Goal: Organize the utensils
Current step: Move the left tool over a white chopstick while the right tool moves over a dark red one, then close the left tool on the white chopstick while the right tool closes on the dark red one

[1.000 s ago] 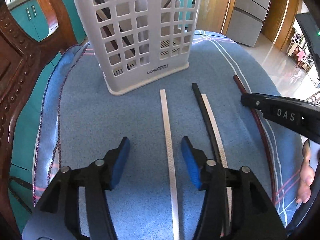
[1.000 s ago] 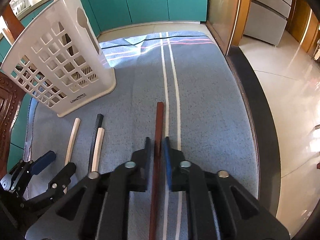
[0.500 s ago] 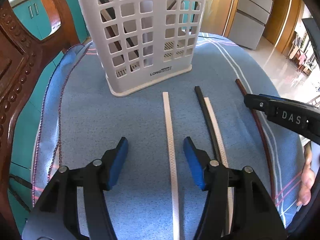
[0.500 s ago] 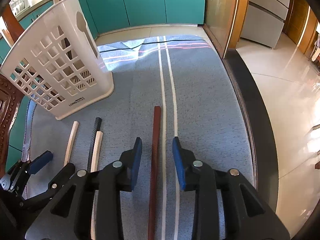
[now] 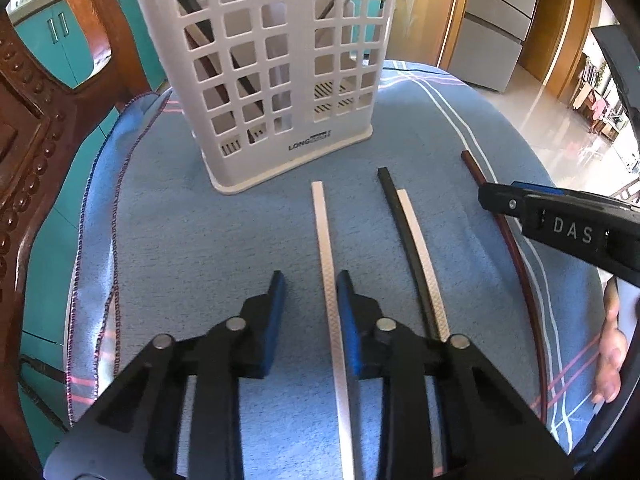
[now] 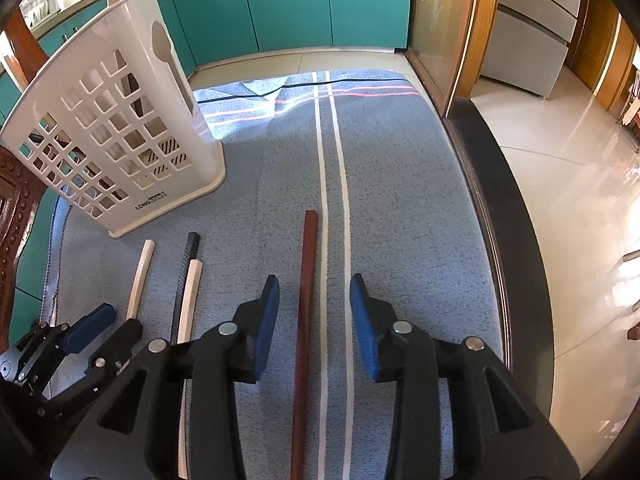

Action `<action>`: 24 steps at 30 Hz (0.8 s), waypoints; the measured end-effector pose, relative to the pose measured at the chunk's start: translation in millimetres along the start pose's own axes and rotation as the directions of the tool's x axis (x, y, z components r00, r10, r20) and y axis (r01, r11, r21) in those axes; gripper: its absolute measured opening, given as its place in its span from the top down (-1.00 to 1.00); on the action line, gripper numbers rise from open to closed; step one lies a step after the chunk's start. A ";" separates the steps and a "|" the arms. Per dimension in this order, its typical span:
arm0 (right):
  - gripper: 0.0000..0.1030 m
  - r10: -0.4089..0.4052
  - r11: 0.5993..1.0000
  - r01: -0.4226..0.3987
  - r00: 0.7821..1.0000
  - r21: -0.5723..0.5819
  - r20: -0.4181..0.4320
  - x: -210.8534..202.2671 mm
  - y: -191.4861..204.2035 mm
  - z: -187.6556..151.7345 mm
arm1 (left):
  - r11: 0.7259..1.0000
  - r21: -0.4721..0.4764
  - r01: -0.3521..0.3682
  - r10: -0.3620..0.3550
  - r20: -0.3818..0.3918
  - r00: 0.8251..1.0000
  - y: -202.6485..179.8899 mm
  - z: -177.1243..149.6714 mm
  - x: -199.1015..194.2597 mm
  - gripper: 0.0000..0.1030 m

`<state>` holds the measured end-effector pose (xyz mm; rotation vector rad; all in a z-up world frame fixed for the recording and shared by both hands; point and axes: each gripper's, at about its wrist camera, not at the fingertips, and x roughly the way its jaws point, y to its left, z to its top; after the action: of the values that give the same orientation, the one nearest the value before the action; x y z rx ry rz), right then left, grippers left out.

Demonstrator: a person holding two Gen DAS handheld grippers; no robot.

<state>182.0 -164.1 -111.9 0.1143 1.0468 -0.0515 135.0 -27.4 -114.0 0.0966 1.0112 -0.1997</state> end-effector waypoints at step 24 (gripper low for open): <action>0.24 -0.084 0.990 0.083 0.996 -0.114 -0.007 6.6 20.8 -9.1 | 0.999 -0.033 -0.040 0.040 0.009 0.999 7.5 2.0 9.5 -0.06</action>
<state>179.5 -142.3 -120.8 -0.0327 1.0634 -0.0666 143.2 -21.7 -121.0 0.0854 1.0015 -0.1466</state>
